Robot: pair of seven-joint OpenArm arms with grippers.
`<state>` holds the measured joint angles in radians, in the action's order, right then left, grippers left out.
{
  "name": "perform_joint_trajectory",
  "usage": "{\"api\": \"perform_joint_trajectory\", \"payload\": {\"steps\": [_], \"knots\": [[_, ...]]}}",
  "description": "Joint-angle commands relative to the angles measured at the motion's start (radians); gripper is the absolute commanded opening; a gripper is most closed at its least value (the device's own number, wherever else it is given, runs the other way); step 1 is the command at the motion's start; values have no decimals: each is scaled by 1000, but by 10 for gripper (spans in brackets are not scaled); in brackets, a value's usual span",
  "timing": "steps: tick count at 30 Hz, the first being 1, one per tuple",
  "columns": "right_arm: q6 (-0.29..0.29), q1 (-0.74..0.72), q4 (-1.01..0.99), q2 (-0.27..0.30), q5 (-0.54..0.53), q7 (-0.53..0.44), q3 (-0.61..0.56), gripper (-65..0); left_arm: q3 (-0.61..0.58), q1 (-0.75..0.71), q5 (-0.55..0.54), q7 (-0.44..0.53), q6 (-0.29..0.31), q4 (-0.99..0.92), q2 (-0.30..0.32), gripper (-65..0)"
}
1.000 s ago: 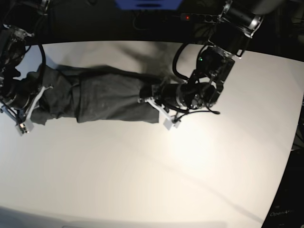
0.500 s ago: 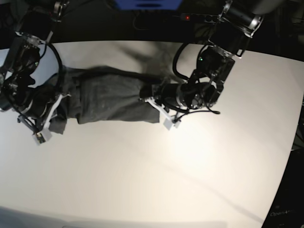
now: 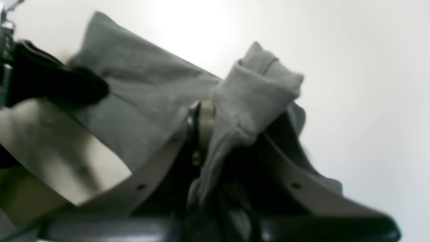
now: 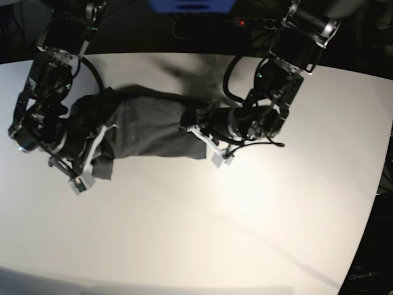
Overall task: Fold the T-shirt properly
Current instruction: 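Grasp the strip's other end with the right gripper and lift it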
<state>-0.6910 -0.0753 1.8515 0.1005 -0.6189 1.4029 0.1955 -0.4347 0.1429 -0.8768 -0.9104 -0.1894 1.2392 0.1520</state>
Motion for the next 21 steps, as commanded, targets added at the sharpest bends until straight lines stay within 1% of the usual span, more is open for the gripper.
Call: {"api": "perform_joint_trajectory", "payload": {"steps": [1,5,9,11,15,21], "knots": [[-7,-30,15,-6,-25,-7,0,-644,-10,-45,227,-57,-124,-34,39,-631],[-7,-34,15,-46,-23,-7,-14,-644,-10,-47,227,-59,-124,-2,30,-631],[-7,-51,-20,-58,-26,-7,-61,-644,-8,-56,227,-59,-124,6,27,-631],[-7,-45,-28,-74,-28,-7,-64,-644,-10,-56,227,-57,-124,6,25,-631],[-7,-44,-33,-81,-28,-7,-70,-644,-6,-58,227,-57,-124,4,25,-631],[-7,-30,-33,-124,-25,-7,-72,-644,-6,-58,227,-57,-124,4,25,-631]]}}
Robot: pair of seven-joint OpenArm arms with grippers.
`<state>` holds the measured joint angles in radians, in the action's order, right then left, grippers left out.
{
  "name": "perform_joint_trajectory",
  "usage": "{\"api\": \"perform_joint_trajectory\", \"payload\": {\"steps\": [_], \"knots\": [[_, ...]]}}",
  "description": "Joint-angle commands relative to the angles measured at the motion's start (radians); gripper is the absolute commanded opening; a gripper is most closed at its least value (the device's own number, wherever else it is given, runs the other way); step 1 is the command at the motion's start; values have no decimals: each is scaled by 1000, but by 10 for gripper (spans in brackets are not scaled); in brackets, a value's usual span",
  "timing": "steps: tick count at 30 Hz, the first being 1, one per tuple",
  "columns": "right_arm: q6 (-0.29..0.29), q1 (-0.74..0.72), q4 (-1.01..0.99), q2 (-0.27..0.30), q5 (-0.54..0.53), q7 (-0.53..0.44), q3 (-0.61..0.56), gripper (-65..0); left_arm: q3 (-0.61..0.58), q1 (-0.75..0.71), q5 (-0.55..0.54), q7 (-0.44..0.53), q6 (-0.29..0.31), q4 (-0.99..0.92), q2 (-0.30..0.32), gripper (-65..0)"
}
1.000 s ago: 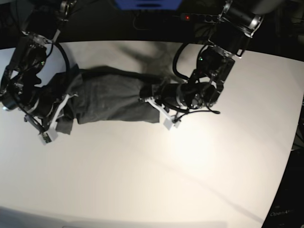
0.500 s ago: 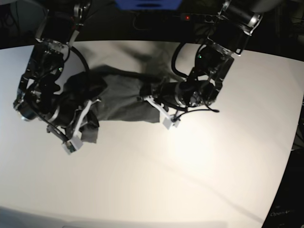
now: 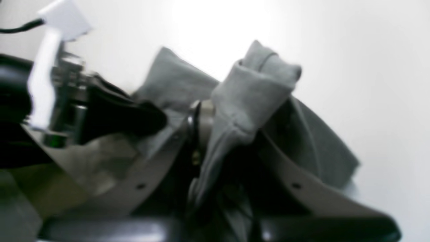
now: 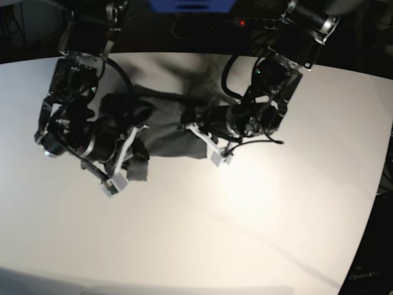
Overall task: Fold the T-shirt properly
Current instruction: 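Grasp the strip's other end with the right gripper and lift it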
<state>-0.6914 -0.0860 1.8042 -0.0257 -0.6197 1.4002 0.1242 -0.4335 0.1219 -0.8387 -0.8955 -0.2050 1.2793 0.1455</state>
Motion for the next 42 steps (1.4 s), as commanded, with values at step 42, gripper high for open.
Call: {"api": "perform_joint_trajectory", "payload": {"steps": [42], "knots": [[-7,-18,13,-59,-24,-4,-93,-644,60,-63,48,-84,-112,339,47,-632]]}}
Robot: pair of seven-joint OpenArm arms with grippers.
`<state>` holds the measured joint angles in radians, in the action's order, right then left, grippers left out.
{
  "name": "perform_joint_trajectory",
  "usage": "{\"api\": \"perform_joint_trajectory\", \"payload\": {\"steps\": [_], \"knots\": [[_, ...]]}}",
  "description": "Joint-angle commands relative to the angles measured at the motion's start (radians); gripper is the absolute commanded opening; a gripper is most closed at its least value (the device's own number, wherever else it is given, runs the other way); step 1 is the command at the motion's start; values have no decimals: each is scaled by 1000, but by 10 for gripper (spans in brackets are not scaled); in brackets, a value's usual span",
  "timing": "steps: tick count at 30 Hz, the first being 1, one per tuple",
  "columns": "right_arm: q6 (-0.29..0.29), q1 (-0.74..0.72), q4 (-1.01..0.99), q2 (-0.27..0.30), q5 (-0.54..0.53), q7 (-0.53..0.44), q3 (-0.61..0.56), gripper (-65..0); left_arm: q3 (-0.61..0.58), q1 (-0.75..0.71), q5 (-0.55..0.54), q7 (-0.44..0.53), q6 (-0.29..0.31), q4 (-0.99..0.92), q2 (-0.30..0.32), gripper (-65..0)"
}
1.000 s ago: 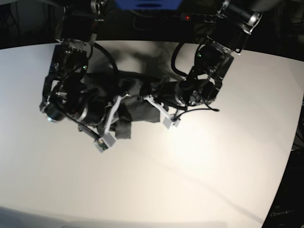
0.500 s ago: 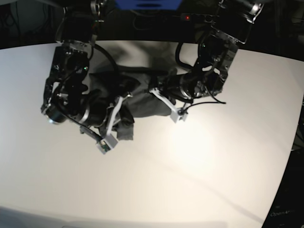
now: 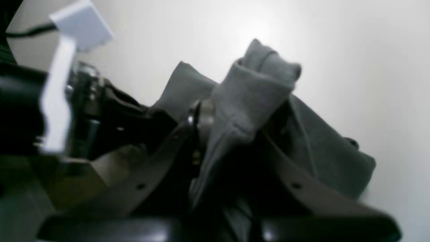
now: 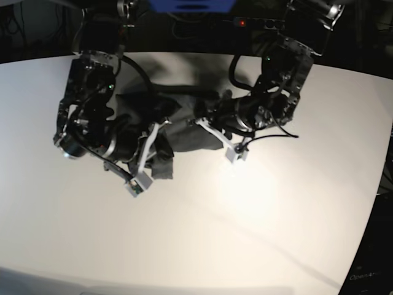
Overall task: Fold the T-shirt properly
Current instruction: 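Grasp the strip's other end with the right gripper and lift it, then carry the held end over toward the left gripper, folding the strip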
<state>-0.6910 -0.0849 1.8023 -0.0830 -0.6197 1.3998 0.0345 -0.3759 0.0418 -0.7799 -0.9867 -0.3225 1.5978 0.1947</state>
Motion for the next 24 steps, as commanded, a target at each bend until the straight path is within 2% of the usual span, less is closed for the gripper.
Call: {"api": "perform_joint_trajectory", "payload": {"steps": [1,10,14,16,20,24], "knots": [[-7,-19,15,-2,-24,-4,-3,-644,2,17,-23,7,6,34,4,-632],[-7,-16,15,-5,-24,-4,-3,-644,7,16,-57,-16,6,148,19,-632],[-7,-16,15,-8,-22,-4,-11,-644,21,0,-60,-146,4,241,67,-632],[-7,-14,15,-8,-22,-4,-15,-644,67,-21,-63,-199,4,290,94,-632],[-7,4,15,-22,-24,-4,-31,-644,183,-90,-75,-257,7,349,150,-632],[-7,7,14,-25,-24,-14,-87,-644,220,-125,-86,-255,7,345,202,-632]]}}
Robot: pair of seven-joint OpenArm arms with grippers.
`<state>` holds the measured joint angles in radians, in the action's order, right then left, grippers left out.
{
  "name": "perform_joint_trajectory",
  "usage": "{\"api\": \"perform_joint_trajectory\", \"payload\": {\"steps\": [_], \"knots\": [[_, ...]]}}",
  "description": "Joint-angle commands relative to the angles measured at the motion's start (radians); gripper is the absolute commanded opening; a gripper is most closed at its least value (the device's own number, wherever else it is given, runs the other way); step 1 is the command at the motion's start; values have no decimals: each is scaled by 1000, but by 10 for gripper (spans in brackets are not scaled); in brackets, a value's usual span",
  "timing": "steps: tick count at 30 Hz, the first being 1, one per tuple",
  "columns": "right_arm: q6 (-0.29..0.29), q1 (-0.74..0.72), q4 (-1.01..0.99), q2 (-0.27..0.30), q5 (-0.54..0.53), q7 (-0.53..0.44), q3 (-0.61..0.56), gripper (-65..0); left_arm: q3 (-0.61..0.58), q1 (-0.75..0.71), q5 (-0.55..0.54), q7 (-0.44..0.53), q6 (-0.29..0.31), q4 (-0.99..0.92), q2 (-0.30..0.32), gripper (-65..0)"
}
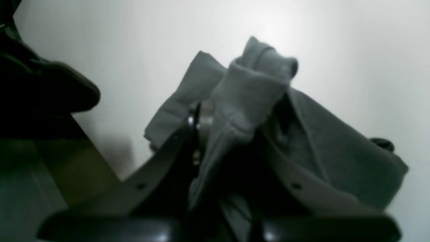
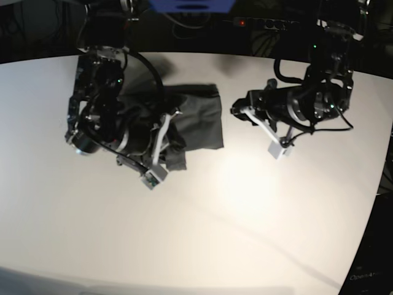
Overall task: Fold the T-shirt properly
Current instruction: 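Carry the held end over toward the left gripper, folding the strip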
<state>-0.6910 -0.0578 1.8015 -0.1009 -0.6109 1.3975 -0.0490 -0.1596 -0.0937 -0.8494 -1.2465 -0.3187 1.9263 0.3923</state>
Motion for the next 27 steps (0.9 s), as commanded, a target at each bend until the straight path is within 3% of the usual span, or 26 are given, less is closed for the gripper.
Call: {"api": "perform_joint_trajectory", "payload": {"steps": [1,12,17,23,27], "knots": [[-7,-20,7,-15,-33,-11,-19,-644,4,5,-17,4,3,17,12,-632],[-7,-43,-145,-43,-34,-103,-104,-644,4,-13,-8,-3,3,-1,18,-632],[-7,-43,-145,-43,-34,-102,-104,-644,-4,-16,-8,-5,3,-152,18,-632],[-7,-43,-145,-43,-34,-102,-101,-644,-1,-36,-5,-5,-1,-192,20,-632],[-7,-44,-145,-43,-34,-102,-101,-644,-2,-34,71,7,-1,-193,6,-632]]}}
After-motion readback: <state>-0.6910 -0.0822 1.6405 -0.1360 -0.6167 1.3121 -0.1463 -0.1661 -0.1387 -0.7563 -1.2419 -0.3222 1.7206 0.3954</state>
